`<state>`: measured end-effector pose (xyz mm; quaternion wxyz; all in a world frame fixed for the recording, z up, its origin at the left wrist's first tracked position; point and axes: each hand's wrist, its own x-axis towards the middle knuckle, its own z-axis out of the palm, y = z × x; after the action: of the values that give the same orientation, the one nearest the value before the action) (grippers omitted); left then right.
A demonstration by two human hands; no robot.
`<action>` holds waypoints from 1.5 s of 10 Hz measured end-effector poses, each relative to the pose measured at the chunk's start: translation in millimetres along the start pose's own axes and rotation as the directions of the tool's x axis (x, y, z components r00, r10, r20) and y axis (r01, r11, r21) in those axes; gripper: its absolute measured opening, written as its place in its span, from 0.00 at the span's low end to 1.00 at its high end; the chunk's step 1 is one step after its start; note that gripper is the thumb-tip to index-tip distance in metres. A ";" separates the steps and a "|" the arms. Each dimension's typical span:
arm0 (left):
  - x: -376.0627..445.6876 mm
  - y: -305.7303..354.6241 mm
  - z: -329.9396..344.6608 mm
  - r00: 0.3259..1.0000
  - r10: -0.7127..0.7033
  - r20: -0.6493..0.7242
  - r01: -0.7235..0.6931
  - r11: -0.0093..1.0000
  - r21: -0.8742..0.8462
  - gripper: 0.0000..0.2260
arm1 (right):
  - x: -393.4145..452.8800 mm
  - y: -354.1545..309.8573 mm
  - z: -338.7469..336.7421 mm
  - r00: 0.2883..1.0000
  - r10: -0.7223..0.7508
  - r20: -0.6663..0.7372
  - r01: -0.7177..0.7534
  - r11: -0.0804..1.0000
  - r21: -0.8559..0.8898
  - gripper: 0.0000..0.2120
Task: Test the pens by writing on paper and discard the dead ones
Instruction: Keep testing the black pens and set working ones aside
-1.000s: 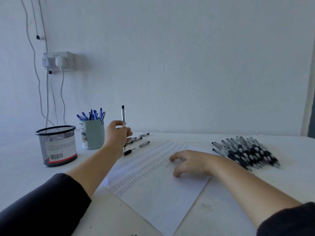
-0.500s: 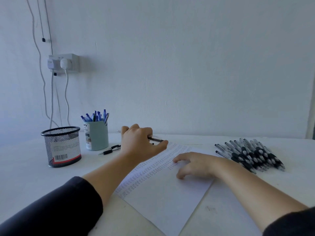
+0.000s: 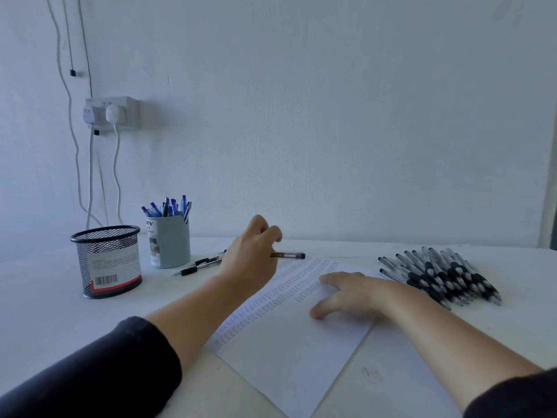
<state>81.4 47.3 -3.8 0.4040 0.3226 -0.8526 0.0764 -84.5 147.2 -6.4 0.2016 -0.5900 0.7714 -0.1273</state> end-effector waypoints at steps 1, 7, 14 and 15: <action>0.2 10.2 -5.5 0.996 -0.080 -0.051 0.068 0.978 -0.196 0.11 | 3.8 0.4 0.2 1.000 0.024 -0.003 -0.024 0.997 -0.070 0.44; -4.3 36.3 8.7 0.698 -0.571 0.432 0.713 0.493 -0.499 0.07 | 6.7 0.2 9.8 0.997 0.062 -0.048 -0.072 0.964 -0.254 0.46; -3.3 33.1 17.6 0.760 -0.549 0.348 0.649 0.658 -0.381 0.05 | 1.9 -1.8 9.1 0.997 0.072 -0.025 -0.076 0.957 -0.281 0.46; -4.8 32.7 18.6 0.767 -0.546 0.338 0.642 0.660 -0.390 0.06 | 1.7 -1.4 9.3 0.997 0.075 -0.024 -0.079 0.957 -0.280 0.46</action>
<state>51.7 67.8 -15.4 0.3898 0.4781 -0.7246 -0.3075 -79.3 145.5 -14.3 0.1155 -0.5812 0.8054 -0.0124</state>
